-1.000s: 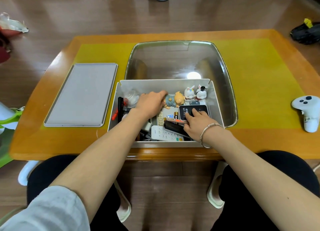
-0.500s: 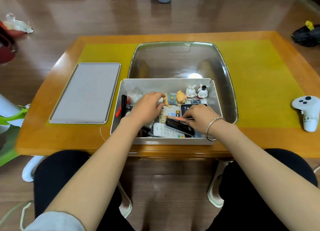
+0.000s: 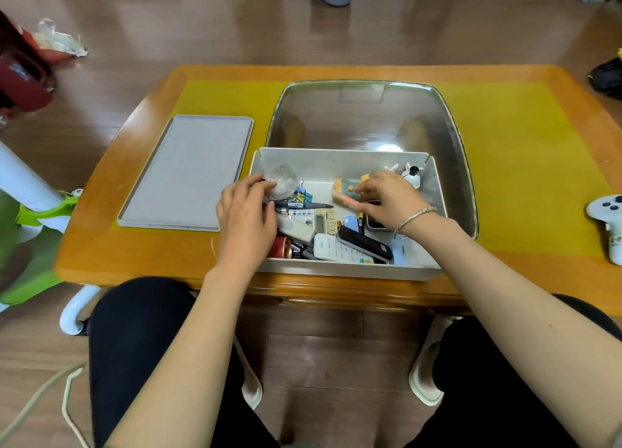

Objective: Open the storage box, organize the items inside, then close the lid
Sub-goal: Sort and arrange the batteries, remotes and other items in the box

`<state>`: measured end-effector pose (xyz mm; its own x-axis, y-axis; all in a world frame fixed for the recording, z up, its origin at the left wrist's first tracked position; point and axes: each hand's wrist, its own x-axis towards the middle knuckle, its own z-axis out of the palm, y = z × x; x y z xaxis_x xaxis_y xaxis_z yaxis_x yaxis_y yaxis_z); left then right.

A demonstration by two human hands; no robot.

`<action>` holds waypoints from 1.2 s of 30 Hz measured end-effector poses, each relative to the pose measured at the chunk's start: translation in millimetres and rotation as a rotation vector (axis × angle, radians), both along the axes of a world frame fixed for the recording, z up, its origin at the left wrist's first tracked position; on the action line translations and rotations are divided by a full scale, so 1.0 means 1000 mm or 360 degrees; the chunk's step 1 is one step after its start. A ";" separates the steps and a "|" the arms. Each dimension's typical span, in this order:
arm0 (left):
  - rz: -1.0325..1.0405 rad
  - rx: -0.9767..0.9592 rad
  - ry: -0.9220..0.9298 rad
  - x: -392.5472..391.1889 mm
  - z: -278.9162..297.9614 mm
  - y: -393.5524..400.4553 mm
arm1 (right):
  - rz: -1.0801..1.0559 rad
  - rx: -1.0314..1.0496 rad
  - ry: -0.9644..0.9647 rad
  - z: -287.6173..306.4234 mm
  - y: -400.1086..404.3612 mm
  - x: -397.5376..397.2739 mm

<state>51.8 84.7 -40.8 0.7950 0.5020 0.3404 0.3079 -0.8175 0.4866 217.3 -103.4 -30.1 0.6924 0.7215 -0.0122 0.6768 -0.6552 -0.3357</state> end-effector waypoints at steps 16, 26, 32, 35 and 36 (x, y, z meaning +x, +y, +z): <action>0.0164 -0.0495 -0.0152 -0.011 -0.022 0.006 | 0.0339 -0.0150 0.0320 -0.010 0.069 -0.053; 0.0117 -0.0537 -0.0196 -0.013 -0.022 0.007 | -0.0160 0.0347 0.0378 0.017 -0.003 -0.016; 0.0139 -0.0575 -0.0172 -0.010 -0.024 0.008 | -0.0202 0.0131 0.0405 0.016 -0.037 -0.005; 0.0146 -0.0602 -0.0193 -0.011 -0.023 0.007 | -0.0144 0.0092 0.0505 0.017 -0.042 -0.007; 0.0165 -0.0616 -0.0207 -0.011 -0.023 0.006 | -0.0129 0.0063 0.0475 0.017 -0.042 -0.009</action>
<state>40.5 91.0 -63.4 0.6963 0.6877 0.2052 0.2947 -0.5347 0.7920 208.2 -145.1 -13.0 0.7175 0.6682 -0.1965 0.4907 -0.6852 -0.5383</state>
